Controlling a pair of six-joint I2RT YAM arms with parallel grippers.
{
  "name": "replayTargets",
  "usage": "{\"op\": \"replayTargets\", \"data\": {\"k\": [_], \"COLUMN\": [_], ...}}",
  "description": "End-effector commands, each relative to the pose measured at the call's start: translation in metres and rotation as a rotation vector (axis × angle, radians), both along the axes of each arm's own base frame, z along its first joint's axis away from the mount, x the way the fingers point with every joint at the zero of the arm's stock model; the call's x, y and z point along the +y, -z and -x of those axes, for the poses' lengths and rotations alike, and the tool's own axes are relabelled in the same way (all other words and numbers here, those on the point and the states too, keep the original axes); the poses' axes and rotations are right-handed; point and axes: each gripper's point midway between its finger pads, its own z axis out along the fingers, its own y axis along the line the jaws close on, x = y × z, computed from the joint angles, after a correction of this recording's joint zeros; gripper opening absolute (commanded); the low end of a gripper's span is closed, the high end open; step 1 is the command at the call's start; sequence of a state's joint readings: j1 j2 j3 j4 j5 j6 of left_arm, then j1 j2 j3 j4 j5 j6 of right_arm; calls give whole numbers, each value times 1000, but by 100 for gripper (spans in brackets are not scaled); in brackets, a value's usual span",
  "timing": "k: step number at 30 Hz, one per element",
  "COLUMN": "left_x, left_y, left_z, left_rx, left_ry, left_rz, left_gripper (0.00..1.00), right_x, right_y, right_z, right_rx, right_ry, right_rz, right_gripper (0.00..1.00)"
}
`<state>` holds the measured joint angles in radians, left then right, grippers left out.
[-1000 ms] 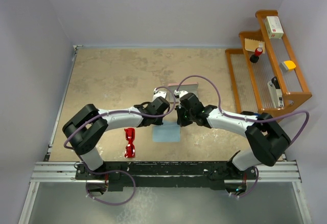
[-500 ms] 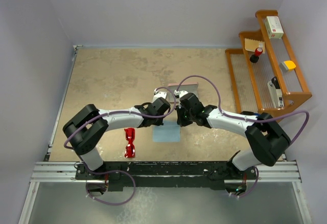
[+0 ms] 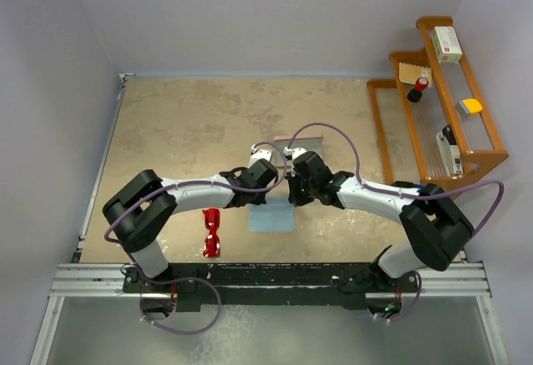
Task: Organize the sunglasses
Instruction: Fold the glasses cleaning cloth at the center of the board.
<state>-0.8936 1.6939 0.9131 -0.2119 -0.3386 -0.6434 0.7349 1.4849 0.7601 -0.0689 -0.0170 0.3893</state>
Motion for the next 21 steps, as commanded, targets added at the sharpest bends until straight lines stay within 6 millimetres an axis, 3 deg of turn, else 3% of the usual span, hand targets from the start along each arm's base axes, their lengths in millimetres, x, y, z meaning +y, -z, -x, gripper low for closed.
{"op": "replayTargets", "data": {"k": [1,21], "left_x": [4,4], "left_y": [-14,-41], "left_z": [-3,-15], "left_rx": [-22,-93], "left_ry": [-18,-48], "left_rz": [-28,-5], "left_gripper": [0,0], "right_x": [4,17], "right_y": [-8,-20], "right_z": [-5,-21], "right_rx": [-29,-73], "right_ry": [0,-36], "right_rz": [-11,-15], "right_gripper": [0,0]}}
